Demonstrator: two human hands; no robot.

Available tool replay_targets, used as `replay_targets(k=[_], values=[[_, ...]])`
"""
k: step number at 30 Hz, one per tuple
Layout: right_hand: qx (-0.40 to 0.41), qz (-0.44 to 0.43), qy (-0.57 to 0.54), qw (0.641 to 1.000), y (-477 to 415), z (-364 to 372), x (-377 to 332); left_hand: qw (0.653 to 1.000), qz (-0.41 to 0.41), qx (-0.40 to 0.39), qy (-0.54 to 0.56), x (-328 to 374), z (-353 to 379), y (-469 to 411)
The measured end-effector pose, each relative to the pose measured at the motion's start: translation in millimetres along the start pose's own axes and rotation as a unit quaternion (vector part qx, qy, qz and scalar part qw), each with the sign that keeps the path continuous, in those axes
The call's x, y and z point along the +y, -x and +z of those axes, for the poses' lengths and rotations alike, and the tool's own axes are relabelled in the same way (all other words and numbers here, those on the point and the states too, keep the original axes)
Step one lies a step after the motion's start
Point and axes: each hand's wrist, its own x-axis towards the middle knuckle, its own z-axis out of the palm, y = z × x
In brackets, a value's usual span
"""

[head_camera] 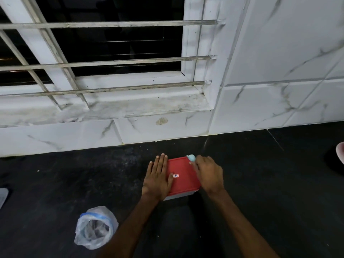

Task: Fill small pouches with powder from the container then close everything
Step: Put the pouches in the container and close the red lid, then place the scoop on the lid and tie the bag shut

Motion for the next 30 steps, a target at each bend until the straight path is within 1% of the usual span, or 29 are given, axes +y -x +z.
replay_targets(k=[1,3,5,6,10,12,17,19,21,23,27,28,30], values=[[-0.011,-0.036,0.033,0.999,-0.3,3.1,-8.4,1.0,-0.001,-0.001,0.002,0.6,0.0,1.0],[-0.074,-0.07,0.078,0.992,2.0,13.7,-20.9,1.0,-0.004,0.001,0.005,0.5,0.0,3.0],[-0.153,-0.057,0.085,0.983,5.7,22.1,-27.6,1.0,-0.005,0.0,0.006,0.3,0.2,4.2],[-0.179,-0.045,0.081,0.98,7.8,22.4,-30.3,1.0,-0.005,0.001,0.004,0.5,0.5,4.2],[-0.206,-0.029,0.055,0.977,12.4,19.6,-33.8,1.0,-0.006,0.013,0.01,-0.7,3.1,3.5],[-0.216,-0.021,0.029,0.976,13.9,19.5,-30.0,1.0,-0.003,0.007,0.01,-2.0,3.9,2.8],[-0.204,0.029,-0.027,0.978,6.5,21.8,-26.7,0.998,-0.006,-0.049,0.032,-4.3,-3.9,-3.9],[-0.188,0.051,-0.041,0.98,3.2,22.8,-26.2,0.998,-0.003,-0.055,0.04,-7.5,-6.1,-7.0],[-0.18,0.049,-0.044,0.981,1.8,24.3,-25.9,0.997,0.005,-0.061,0.041,-10.9,-8.2,-6.2],[-0.177,0.044,-0.044,0.982,1.6,25.5,-24.2,0.998,0.011,-0.054,0.04,-13.5,-7.7,-3.7],[-0.131,0.041,-0.069,0.988,6.1,22.8,-24.3,0.997,-0.009,0.011,0.07,-28.6,-14.2,11.5],[-0.114,0.038,-0.078,0.99,7.6,21.5,-25.5,0.995,-0.029,0.023,0.096,-33.6,-19.9,14.3],[-0.072,0.021,-0.077,0.994,11.9,20.8,-37.1,0.985,-0.103,0.056,0.129,-50.1,-36.3,24.5]])
